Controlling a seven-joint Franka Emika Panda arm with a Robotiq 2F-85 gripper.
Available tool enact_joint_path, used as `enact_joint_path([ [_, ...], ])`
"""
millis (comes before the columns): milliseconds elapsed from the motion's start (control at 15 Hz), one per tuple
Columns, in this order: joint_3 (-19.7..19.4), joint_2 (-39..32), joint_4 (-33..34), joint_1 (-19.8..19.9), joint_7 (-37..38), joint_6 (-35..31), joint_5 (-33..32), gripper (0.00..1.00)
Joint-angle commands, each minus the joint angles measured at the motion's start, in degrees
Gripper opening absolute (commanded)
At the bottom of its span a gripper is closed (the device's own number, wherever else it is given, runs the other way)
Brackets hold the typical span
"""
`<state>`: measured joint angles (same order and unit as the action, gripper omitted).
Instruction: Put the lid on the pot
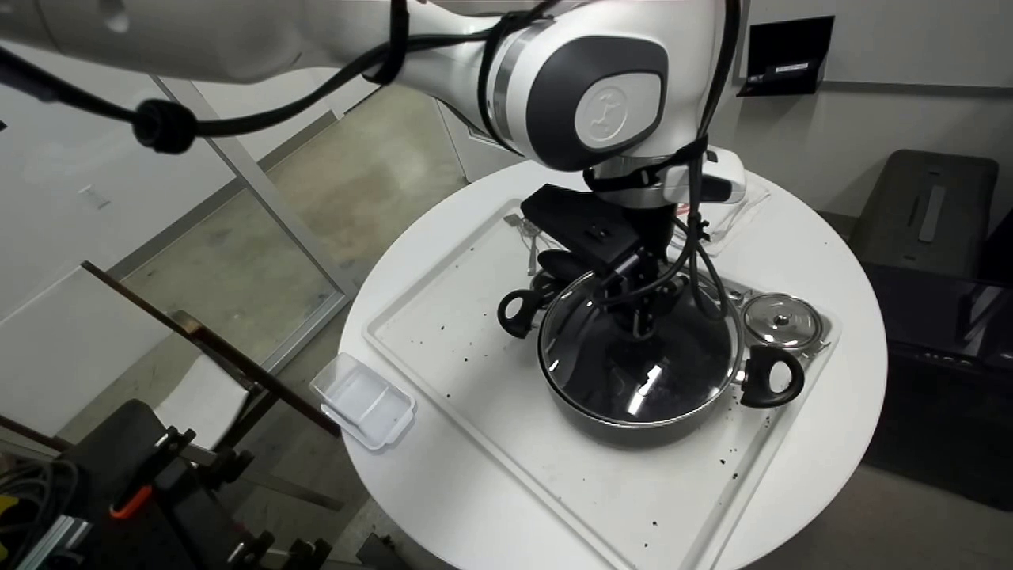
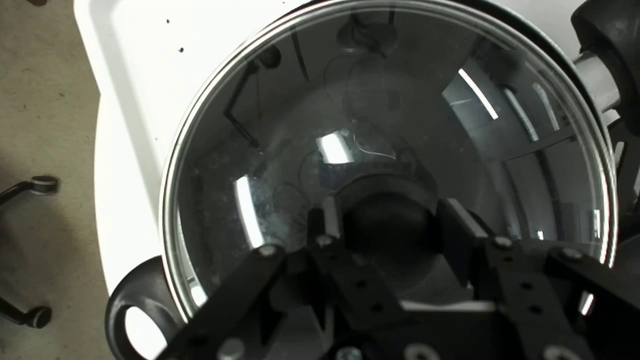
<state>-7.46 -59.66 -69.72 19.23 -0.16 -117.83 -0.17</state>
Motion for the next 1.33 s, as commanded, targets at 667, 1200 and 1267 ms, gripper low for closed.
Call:
enact_joint_path([
  [667,0.94,2.0,-0.94,0.16,-0.78,2.32,1.99,0.25],
  [1200,1.16,2.79,-1.98,0.36,-0.92,3.26,2.97,0.25],
  [1267,1.16,2.72,-2.02,0.37,-0.92,3.28,3.03,0.25],
])
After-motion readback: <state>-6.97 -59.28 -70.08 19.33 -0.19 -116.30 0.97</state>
